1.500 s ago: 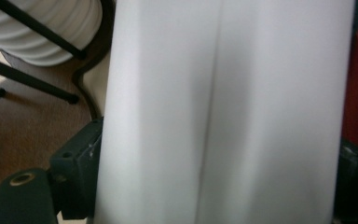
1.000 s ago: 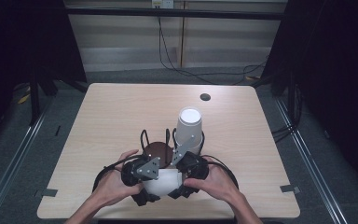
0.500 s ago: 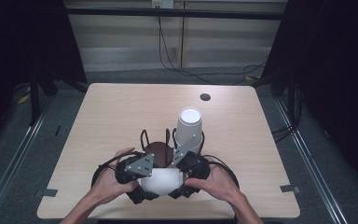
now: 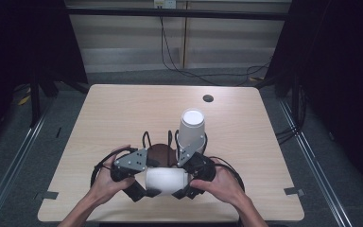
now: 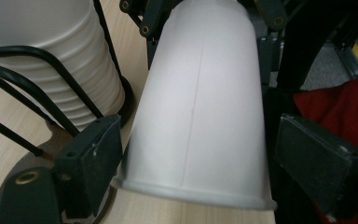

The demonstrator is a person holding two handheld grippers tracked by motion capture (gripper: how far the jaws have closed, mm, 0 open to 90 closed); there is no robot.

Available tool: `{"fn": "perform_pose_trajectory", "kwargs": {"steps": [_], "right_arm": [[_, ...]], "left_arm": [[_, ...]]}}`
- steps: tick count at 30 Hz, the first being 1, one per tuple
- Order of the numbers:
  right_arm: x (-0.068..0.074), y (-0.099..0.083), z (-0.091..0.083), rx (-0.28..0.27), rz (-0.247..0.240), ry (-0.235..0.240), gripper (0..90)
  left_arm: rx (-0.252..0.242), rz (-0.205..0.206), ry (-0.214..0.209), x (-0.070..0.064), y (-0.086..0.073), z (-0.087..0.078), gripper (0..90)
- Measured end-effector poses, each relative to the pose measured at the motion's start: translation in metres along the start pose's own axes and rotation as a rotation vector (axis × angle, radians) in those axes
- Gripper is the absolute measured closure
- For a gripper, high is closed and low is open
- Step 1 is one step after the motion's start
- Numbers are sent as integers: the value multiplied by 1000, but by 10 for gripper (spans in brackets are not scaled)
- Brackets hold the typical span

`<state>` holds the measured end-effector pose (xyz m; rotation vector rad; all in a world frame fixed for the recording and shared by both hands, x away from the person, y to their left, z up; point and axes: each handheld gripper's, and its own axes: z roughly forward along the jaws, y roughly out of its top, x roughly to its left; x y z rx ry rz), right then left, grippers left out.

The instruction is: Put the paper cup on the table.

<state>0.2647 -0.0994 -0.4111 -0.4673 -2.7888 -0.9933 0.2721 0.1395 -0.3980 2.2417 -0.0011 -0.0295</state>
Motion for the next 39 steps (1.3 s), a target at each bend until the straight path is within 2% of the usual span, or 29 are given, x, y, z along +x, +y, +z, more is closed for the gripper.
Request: {"fn": "perform_pose_trajectory", "kwargs": {"steps": [2, 7, 11, 13, 15, 18, 21, 25, 26, 27, 28, 30, 32, 35, 37, 39], "right_arm": [[-2, -4, 0, -8, 7, 0, 262], [-2, -12, -3, -5, 35, -6, 262], [-3, -19, -7, -21, 50, -5, 261], [-4, -23, -9, -27, 56, -9, 261], [-4, -26, -11, -49, 69, -8, 260], [-5, -27, -13, -74, 73, -25, 260], [-6, -28, -14, -104, 68, -31, 260], [-7, -30, -15, -157, 83, -15, 260], [-7, -30, -16, -173, 84, -19, 259], [-8, -31, -16, -185, 87, -16, 259], [-8, -31, -16, -196, 87, -16, 259], [-9, -32, -16, -209, 90, -12, 259], [-9, -33, -16, -234, 93, -4, 259], [-10, -33, -17, -266, 91, 10, 258], [-10, -33, -19, -293, 88, 19, 258], [-9, -34, -20, -319, 84, 24, 258]], "left_arm": [[-16, -14, -12, 0, -1, -2, 143], [-31, -27, 0, -1, -3, -6, 144], [-67, -70, 14, -2, -8, -12, 153], [-74, -76, 18, -1, -14, -15, 153], [-68, -86, -5, -1, -19, -16, 153], [-74, -99, -8, 1, -22, -17, 152], [-109, -114, 9, 1, -25, -19, 153], [-148, -164, -2, 3, -31, -19, 157], [-151, -175, 22, 4, -33, -19, 157], [-155, -184, 27, 5, -35, -18, 156], [-163, -204, 15, 6, -38, -17, 156], [-162, -213, 14, 7, -39, -16, 156], [-166, -239, 29, 8, -42, -14, 156], [-180, -256, 53, 7, -41, -15, 160], [-195, -254, 39, 6, -40, -14, 161], [-204, -245, 51, 4, -39, -14, 162]]}}
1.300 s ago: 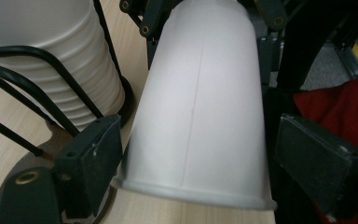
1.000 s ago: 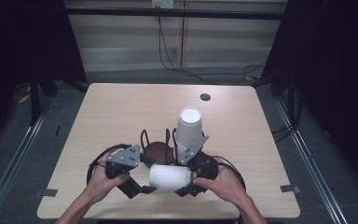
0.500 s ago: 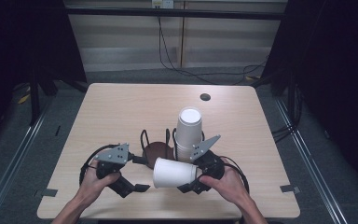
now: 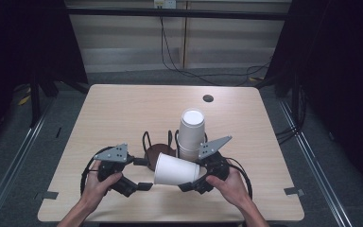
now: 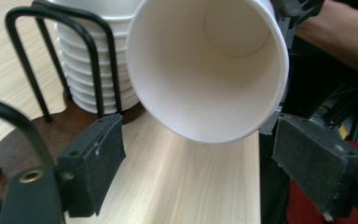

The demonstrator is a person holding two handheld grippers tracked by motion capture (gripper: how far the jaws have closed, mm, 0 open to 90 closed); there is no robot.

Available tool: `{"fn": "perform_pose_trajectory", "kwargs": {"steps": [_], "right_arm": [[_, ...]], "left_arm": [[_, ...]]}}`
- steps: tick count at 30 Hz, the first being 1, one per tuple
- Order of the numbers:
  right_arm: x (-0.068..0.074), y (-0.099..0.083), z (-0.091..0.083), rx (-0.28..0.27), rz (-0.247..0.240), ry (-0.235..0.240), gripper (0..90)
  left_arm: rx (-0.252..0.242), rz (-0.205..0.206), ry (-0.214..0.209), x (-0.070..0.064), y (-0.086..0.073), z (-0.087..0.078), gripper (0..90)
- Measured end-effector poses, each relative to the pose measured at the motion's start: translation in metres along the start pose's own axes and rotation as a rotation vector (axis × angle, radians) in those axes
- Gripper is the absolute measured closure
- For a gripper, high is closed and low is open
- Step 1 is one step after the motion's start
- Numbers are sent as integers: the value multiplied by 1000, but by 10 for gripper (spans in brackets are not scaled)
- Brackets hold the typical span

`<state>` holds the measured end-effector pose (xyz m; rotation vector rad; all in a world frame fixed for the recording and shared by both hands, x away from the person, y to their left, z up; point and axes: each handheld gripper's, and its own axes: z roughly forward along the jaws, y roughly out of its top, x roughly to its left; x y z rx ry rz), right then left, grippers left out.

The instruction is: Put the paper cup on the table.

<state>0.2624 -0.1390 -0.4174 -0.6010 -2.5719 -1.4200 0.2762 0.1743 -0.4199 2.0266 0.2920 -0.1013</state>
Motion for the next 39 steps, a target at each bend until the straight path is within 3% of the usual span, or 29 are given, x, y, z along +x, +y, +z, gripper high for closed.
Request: {"fn": "perform_pose_trajectory", "kwargs": {"steps": [9, 13, 15, 23, 27, 29, 33, 39], "right_arm": [[4, 2, -5, -89, -31, 30, 257], [5, 3, -7, -99, -34, 43, 257], [5, 3, -7, -100, -36, 48, 257], [6, 3, -3, -100, -38, 57, 257], [7, 4, 0, -91, -50, 73, 257], [8, 4, 1, -91, -53, 78, 257], [8, 5, 3, -89, -54, 79, 257], [10, 6, 9, -74, -56, 80, 257]], "left_arm": [[-70, -10, -31, -6, 5, 2, 160], [-97, -10, -42, -9, 6, 4, 159], [-126, 1, -23, -11, 6, 4, 160], [-141, -14, -42, -10, 8, 4, 152], [-145, -35, -17, -11, 11, 8, 17], [-139, -32, -18, -11, 12, 8, 1], [-132, -29, -16, -11, 13, 12, 0], [-140, -35, -46, -12, 14, 17, 33]]}}
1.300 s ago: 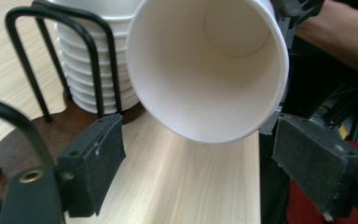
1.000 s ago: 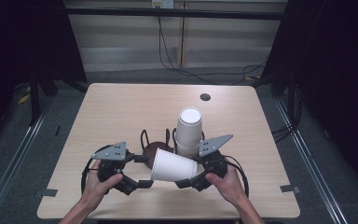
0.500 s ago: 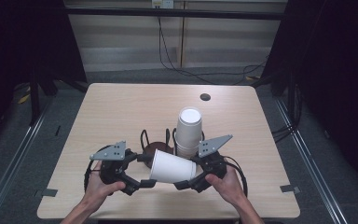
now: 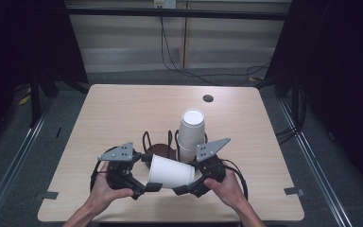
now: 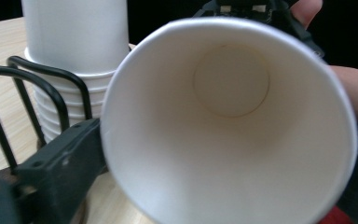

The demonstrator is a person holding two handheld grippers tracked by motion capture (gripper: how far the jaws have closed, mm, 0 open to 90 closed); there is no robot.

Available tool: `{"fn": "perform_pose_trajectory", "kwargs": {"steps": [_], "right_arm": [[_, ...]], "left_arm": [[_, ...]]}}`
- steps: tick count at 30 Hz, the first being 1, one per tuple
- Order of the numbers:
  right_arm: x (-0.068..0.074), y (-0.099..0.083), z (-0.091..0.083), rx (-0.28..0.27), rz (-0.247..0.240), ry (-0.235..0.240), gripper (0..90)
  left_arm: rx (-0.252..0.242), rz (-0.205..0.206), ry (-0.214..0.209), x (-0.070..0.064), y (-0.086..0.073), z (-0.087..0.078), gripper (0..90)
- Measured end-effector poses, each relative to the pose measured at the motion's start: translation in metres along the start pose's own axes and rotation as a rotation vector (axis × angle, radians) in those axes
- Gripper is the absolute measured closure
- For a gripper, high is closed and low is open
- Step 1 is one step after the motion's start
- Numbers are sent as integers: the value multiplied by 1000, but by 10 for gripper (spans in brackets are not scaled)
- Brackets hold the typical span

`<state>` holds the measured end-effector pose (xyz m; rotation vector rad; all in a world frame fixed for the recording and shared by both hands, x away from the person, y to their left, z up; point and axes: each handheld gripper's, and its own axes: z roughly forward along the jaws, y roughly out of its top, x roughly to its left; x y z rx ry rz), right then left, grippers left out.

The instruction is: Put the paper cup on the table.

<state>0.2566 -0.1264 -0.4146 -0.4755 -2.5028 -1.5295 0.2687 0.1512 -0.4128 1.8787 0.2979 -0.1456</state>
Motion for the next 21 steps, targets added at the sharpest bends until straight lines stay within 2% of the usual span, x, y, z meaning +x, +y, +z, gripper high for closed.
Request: {"fn": "perform_pose_trajectory", "kwargs": {"steps": [9, 15, 21], "right_arm": [[0, 0, 5, 12, -4, -7, 257], [1, 0, 6, 11, -6, -2, 257], [-1, -1, 7, 11, -4, 12, 256]], "left_arm": [[-22, 3, 11, -1, -3, 1, 45], [-22, 4, 0, 0, -2, 1, 53], [-35, 4, -28, 2, -1, -4, 103]]}}
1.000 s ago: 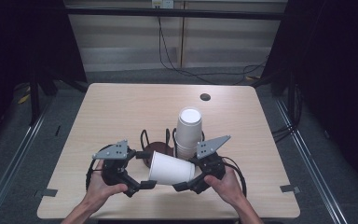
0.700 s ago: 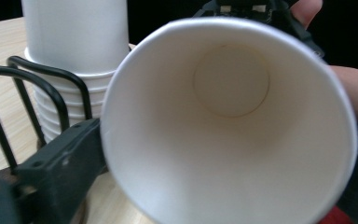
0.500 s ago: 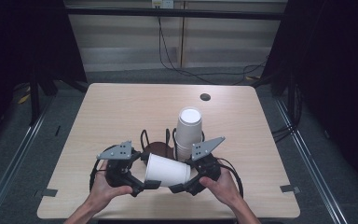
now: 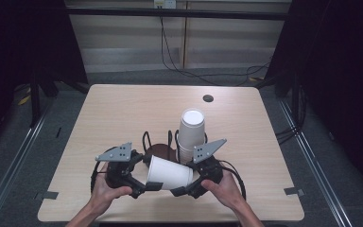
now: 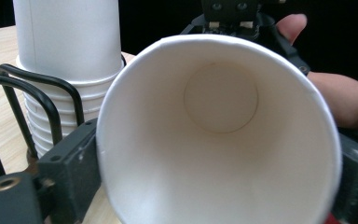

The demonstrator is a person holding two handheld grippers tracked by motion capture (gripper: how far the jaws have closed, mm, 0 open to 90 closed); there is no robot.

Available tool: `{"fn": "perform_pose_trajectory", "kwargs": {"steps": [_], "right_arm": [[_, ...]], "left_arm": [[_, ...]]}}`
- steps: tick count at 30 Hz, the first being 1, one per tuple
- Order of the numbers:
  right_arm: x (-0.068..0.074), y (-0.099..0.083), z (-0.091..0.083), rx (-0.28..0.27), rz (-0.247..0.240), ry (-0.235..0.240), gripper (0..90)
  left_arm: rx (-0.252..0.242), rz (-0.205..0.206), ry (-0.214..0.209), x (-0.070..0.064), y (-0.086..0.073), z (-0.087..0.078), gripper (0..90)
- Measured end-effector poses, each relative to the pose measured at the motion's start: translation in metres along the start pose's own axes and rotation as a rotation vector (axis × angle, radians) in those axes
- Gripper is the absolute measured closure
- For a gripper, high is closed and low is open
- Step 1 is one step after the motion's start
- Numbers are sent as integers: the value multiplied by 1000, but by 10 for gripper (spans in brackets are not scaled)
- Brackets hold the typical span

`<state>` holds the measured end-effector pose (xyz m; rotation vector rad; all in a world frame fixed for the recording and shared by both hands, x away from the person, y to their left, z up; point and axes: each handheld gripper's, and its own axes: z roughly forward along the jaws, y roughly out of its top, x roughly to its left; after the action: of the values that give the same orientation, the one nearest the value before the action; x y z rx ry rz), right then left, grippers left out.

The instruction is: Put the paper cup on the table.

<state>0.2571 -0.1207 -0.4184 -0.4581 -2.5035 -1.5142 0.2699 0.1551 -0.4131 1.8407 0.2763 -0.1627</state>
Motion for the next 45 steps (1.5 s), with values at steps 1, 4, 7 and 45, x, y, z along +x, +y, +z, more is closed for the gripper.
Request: {"fn": "perform_pose_trajectory", "kwargs": {"steps": [1, 4, 7, 45], "right_arm": [[0, 0, 0, 2, 0, 1, 256], [-1, 0, 1, 10, -2, 1, 244], [0, -1, 0, 1, -4, 1, 236], [0, -15, -22, -51, 26, -183, 145]], "left_arm": [[2, 2, -1, 0, 0, 0, 111], [5, 15, -11, -1, 3, -2, 139], [2, 23, -15, -3, 5, -3, 151], [146, -44, 108, 5, 5, -21, 154]]}}
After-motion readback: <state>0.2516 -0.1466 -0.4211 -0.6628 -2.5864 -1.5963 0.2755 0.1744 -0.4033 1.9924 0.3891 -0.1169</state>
